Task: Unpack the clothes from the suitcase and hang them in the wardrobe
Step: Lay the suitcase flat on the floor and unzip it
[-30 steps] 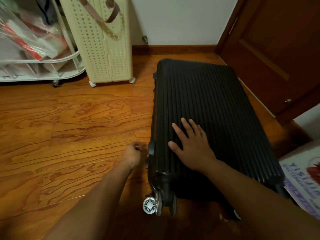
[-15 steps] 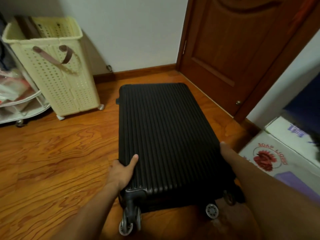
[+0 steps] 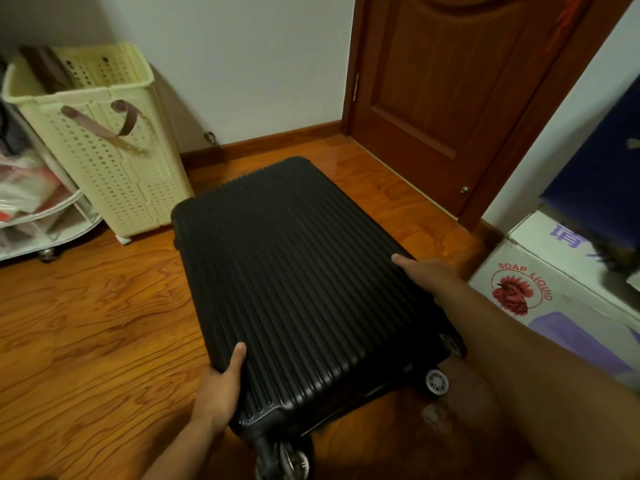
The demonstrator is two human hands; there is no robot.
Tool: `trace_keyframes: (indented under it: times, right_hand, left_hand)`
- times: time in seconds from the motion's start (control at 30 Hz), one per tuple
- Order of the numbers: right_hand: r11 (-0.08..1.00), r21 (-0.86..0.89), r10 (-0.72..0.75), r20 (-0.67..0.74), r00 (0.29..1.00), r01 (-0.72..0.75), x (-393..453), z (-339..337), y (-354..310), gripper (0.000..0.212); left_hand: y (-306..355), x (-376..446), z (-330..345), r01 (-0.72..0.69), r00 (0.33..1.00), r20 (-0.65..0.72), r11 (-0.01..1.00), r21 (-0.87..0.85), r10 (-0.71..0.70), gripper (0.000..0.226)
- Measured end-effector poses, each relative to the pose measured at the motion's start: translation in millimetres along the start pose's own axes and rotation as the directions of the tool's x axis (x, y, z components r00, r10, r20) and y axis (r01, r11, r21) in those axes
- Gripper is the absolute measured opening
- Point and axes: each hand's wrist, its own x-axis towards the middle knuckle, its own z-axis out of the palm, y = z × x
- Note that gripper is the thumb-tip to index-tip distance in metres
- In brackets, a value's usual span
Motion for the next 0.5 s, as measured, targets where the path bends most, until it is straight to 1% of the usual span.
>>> trace_keyframes:
  times: [0.03, 0.1, 0.13, 0.17, 0.2, 0.23, 0.27, 0.33, 0.37, 0.43, 0.5]
  right_hand:
    - [0.999, -0.044, -0.024, 0.006, 1.0, 0.025, -6.3, 7.0, -4.7, 0.092]
    - [0.993, -0.1, -0.065, 0.032, 0.997, 0.068, -14.9, 17.6, -13.7, 0.092]
    - [0.991, -0.11, -0.079, 0.033, 0.996, 0.082, -20.6, 19.8, -19.4, 0.094]
    - [0.99, -0.107, -0.086, 0.042, 0.995, 0.09, -23.4, 21.4, -23.7, 0.097]
    - [0.99, -0.107, -0.09, 0.051, 0.995, 0.095, -26.7, 21.0, -27.9, 0.099]
    - [0.988, -0.114, -0.1, 0.052, 0.994, 0.106, -27.1, 21.4, -29.4, 0.099]
    - [0.984, -0.129, -0.113, 0.059, 0.992, 0.12, -28.8, 22.2, -29.8, 0.098]
    - [0.983, -0.131, -0.119, 0.096, 0.988, 0.131, -27.8, 26.8, -23.8, 0.104]
    - [0.991, -0.085, -0.095, 0.135, 0.986, 0.108, -26.6, 29.3, -17.4, 0.112]
    - [0.997, 0.073, -0.034, 0.228, 0.973, 0.018, -9.5, 36.7, 4.3, 0.133]
    - [0.98, 0.187, 0.011, 0.299, 0.954, -0.07, 20.1, 44.0, 29.3, 0.139]
  left_hand:
    - [-1.6, -2.3, -9.9, 0.031, 0.999, 0.04, 0.999, -0.034, -0.03, 0.081]
    - [-4.8, -1.7, -32.5, 0.121, 0.986, 0.13, 0.988, -0.098, -0.108, 0.094]
    - [-2.7, -5.7, -41.8, 0.165, 0.974, 0.173, 0.981, -0.107, -0.145, 0.096]
    - [2.2, -10.7, -49.8, 0.185, 0.964, 0.207, 0.979, -0.086, -0.164, 0.089]
    - [6.8, -13.7, -58.3, 0.188, 0.958, 0.227, 0.981, -0.037, -0.175, 0.077]
    - [11.5, -19.0, -65.2, 0.205, 0.952, 0.23, 0.979, 0.021, -0.204, 0.065]
    - [14.3, -20.4, -72.6, 0.234, 0.944, 0.223, 0.97, 0.072, -0.244, 0.06]
    - [17.7, -17.3, -85.8, 0.292, 0.924, 0.208, 0.943, 0.161, -0.322, 0.069]
    - [20.6, -18.0, -90.7, 0.309, 0.917, 0.201, 0.933, 0.185, -0.343, 0.072]
    - [25.6, -19.7, -93.8, 0.319, 0.918, 0.173, 0.923, 0.215, -0.357, 0.071]
    - [26.2, -20.3, -89.2, 0.297, 0.934, 0.127, 0.924, 0.239, -0.333, 0.069]
